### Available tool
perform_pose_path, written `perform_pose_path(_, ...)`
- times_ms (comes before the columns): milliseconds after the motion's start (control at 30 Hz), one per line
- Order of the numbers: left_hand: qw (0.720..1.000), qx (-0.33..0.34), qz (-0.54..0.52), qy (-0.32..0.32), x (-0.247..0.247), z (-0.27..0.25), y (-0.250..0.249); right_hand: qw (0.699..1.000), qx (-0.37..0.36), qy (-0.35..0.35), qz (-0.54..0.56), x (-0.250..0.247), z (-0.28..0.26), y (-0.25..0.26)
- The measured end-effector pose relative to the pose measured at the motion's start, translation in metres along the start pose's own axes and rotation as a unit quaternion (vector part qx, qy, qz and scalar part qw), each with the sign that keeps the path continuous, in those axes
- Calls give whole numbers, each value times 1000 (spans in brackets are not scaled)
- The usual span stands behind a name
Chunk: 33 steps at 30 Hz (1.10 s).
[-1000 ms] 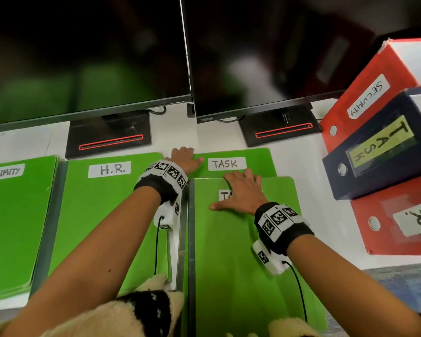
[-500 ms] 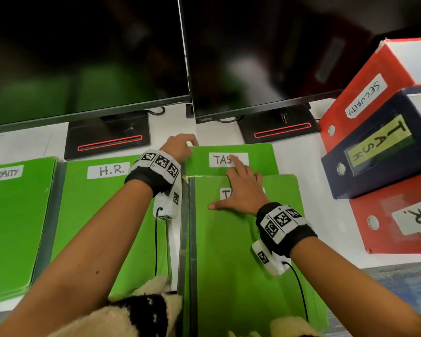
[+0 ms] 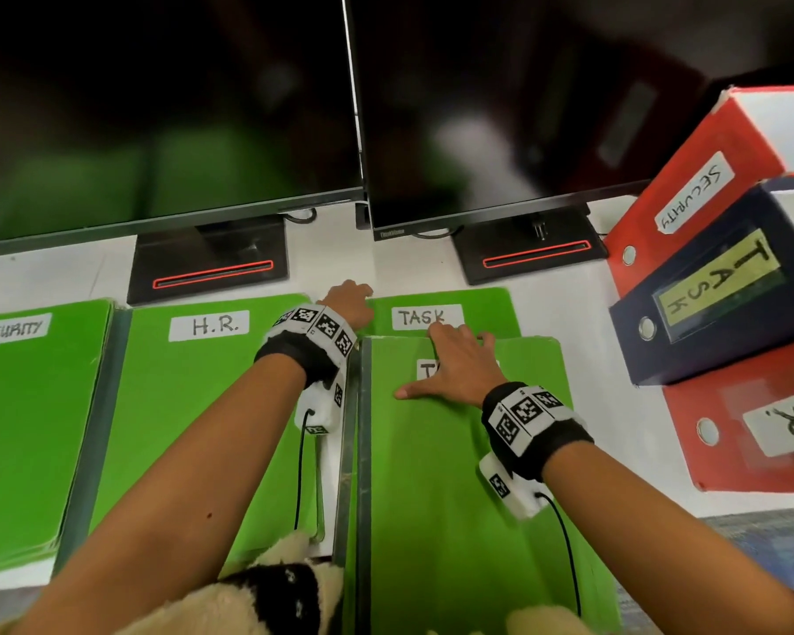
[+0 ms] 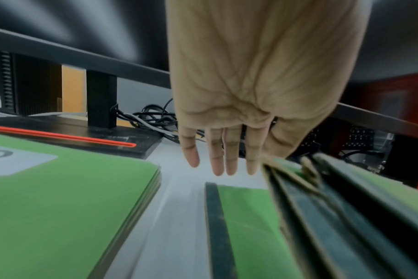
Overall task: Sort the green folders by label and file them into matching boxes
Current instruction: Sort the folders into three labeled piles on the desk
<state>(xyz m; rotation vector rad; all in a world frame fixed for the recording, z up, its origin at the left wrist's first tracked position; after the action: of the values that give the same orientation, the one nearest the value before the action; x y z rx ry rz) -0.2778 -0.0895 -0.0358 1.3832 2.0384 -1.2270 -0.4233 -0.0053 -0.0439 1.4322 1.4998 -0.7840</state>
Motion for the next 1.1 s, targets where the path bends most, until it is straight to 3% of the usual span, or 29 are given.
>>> perform_pose_path(300,997,-39,47,-47,6,13,-1,1000,2,23,7,12,3,-5)
perform_pose_path(500,997,-56,-24,-53,6,15,9,999,1,41,-34,13,5,-4)
perform_pose_path(733,996,43,-80,-22,-24,1,-5,1000,0,-15,-24,-1,2,-4)
perform_pose_path(867,987,34,-147,52,-22,-14,-1,998,-10,-63,-22,-25,5,-6)
perform_pose_path(933,983,28,-168,74,-13,-19,-3,998,-14,-47,-33,-30,7,-7)
perform_pose_path(1033,977,60,-198,40,-13,-32,-8,998,-12,-36,-49,-43,10,-4)
perform_pose_path(1100,953,85,-291,-22,-26,-39,-11,997,-11,-70,-33,-62,9,-3)
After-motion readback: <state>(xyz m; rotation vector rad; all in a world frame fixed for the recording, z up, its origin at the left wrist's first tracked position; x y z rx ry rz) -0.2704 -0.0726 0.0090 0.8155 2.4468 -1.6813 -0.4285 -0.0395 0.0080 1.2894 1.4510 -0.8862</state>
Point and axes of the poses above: each hand's wrist, its own z-axis towards the middle knuckle, its own x-axis out of the palm, y = z × x, the point moved 4 cm from there along z, towards the middle knuckle, and after that the axes turned 13 degrees about -z, right-handed, at the moved point
